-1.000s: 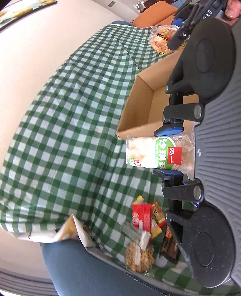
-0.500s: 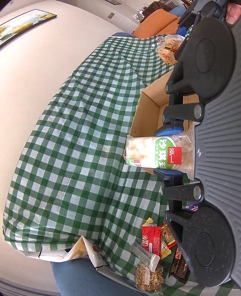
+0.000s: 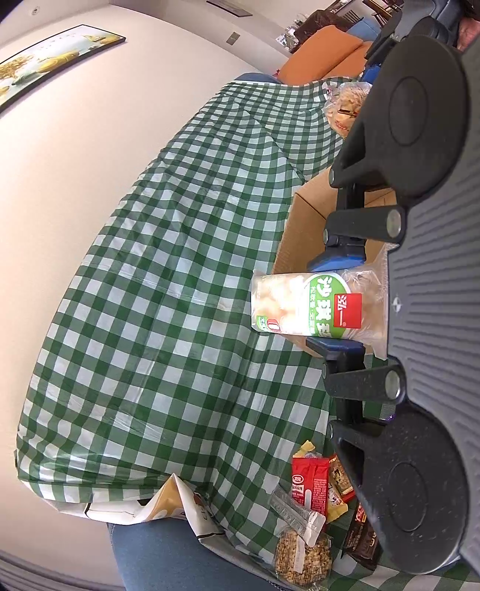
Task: Organize snacks
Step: 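Carry the cracker bar and cookie bag over the cardboard box with both tools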
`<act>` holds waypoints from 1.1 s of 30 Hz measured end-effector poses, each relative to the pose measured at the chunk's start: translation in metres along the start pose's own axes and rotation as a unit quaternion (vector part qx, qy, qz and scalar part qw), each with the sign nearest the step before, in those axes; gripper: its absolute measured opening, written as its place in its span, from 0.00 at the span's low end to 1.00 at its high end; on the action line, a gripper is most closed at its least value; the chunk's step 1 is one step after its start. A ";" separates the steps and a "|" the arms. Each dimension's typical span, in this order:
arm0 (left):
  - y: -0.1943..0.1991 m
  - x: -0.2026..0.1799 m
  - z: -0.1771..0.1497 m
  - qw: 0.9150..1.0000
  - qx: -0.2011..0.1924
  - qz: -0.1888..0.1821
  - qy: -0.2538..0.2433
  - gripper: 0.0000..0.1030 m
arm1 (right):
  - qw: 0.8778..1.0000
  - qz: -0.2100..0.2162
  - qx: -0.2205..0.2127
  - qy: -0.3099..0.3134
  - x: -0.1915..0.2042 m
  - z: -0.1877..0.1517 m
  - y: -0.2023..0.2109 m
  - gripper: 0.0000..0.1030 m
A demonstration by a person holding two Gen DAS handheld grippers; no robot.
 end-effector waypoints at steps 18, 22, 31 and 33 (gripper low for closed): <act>-0.004 -0.013 0.000 1.000 -0.003 -0.019 -0.014 0.38 | 1.000 -0.003 0.001 0.000 0.001 0.000 -0.004 0.70; -0.004 -0.015 -0.001 1.000 -0.005 -0.022 -0.015 0.38 | 1.000 -0.005 0.001 0.000 0.002 -0.001 -0.006 0.71; -0.004 -0.025 -0.002 0.999 -0.011 -0.035 -0.020 0.38 | 1.000 -0.011 -0.002 -0.001 0.003 -0.004 -0.008 0.71; -0.005 -0.028 -0.003 0.999 -0.010 -0.037 -0.022 0.38 | 1.000 -0.014 -0.002 -0.001 0.002 -0.005 -0.007 0.71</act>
Point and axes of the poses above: each gripper's, at about its wrist camera, not at the fingertips, and y roughly against the way its jaws point, x to its left, z to its top, the point moved 8 cm from there along -y, roughly the way its jaws point, and after that the axes turned 10 degrees about x, right-handed, at the moved point
